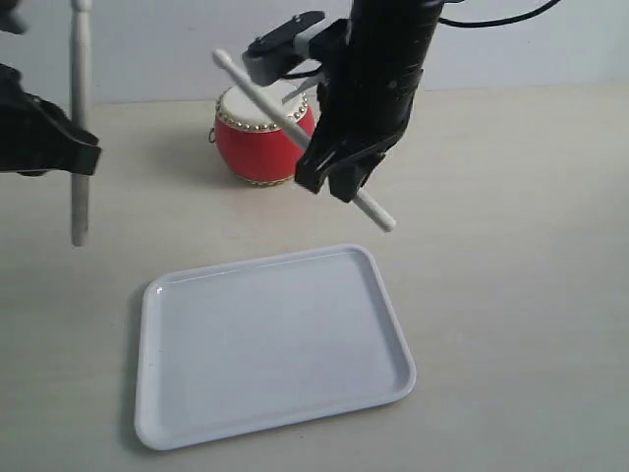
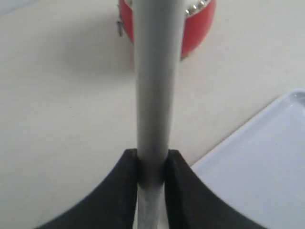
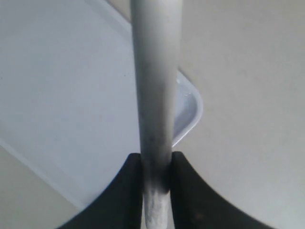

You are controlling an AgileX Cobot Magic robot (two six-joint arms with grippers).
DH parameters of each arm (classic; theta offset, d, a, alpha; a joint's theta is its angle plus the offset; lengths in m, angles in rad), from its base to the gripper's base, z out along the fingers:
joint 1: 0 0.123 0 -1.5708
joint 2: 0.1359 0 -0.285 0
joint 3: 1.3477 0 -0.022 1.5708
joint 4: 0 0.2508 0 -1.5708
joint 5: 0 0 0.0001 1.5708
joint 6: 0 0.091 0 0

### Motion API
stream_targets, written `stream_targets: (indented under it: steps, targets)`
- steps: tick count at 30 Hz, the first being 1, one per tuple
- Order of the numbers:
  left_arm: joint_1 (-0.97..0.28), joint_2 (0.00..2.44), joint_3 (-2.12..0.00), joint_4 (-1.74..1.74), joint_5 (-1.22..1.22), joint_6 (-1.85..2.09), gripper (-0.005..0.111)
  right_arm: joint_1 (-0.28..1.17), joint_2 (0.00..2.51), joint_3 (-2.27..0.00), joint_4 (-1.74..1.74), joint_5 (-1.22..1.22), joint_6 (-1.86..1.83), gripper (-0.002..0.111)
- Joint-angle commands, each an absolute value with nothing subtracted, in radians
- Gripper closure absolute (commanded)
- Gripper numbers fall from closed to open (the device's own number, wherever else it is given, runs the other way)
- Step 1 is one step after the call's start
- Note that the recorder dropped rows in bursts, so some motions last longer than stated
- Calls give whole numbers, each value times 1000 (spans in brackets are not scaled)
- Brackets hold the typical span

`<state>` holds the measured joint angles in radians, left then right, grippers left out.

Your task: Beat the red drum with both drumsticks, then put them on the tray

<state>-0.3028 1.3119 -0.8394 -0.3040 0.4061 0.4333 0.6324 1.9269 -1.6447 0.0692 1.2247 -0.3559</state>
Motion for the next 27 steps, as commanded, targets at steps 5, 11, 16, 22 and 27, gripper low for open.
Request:
stream_targets:
  steps: [5, 11, 16, 22, 27]
  targets:
    - [-183, 1022, -701, -304, 354, 415, 107, 839, 1976, -1633, -142, 1221, -378, 108]
    - [-179, 973, -683, -304, 338, 415, 107, 961, 2078, -1633, -411, 1221, -391, 108]
    - [-179, 973, -683, -304, 338, 415, 107, 1024, 2166, -1633, -577, 1221, -391, 108]
    - [-179, 973, -683, -304, 338, 415, 107, 1046, 2232, -1633, -665, 1221, -401, 108]
    - [-179, 973, -683, -304, 340, 415, 107, 1046, 2263, -1633, -697, 1221, -397, 108]
